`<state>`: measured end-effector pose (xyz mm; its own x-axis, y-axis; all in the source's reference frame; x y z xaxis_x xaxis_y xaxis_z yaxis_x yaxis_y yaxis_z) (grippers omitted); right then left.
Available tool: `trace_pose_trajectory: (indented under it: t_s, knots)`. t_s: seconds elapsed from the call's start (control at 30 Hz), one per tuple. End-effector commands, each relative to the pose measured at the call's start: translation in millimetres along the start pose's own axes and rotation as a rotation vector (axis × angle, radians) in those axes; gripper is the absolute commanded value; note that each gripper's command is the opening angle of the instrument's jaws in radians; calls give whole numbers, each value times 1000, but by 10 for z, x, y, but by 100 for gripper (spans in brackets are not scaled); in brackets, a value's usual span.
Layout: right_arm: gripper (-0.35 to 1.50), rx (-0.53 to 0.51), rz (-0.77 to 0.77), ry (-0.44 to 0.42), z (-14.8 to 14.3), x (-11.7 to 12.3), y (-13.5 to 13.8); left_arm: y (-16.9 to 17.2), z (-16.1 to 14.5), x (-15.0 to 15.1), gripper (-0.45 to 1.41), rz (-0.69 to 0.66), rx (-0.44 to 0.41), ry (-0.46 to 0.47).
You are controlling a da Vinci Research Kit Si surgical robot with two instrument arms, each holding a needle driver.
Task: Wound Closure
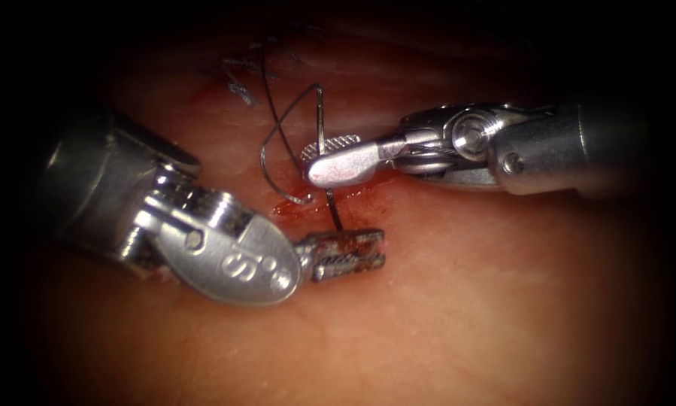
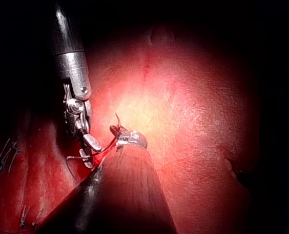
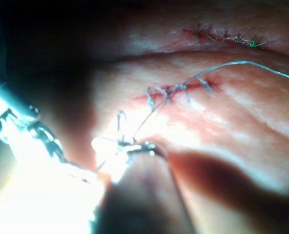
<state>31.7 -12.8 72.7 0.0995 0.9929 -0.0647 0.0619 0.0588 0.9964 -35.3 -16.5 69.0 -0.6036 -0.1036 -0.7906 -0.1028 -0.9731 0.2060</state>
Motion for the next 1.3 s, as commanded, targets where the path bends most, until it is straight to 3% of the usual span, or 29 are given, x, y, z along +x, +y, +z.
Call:
trace_pose_trajectory:
  t_s: [0.03,0.2,0.53,0.63,0.67,0.83,1.03,1.17,1.3]
  knots:
    - [27,2,0,-1,7,-2,4,6,6,-1,-45,0,-2,2]
    - [-35,11,24,-14,9,-3,3,6,6,-1,-45,0,-2,2]
    - [-35,36,23,-32,6,-2,4,1,4,0,-45,-4,-9,8]
    - [-35,40,10,-28,5,0,8,-4,4,2,24,-72,-36,31]
    - [-35,40,-8,-28,4,0,10,-5,3,3,37,-108,-47,40]
    - [-35,41,-128,-22,0,6,20,-14,-2,6,64,-226,-121,93]
    - [-35,36,-273,6,-5,19,27,-17,-17,1,62,-225,-200,150]
    - [-35,24,-371,39,-9,33,28,-19,-27,-11,41,-226,-247,157]
    - [-35,7,-478,71,-12,47,25,-23,-31,-36,20,-291,-242,108]
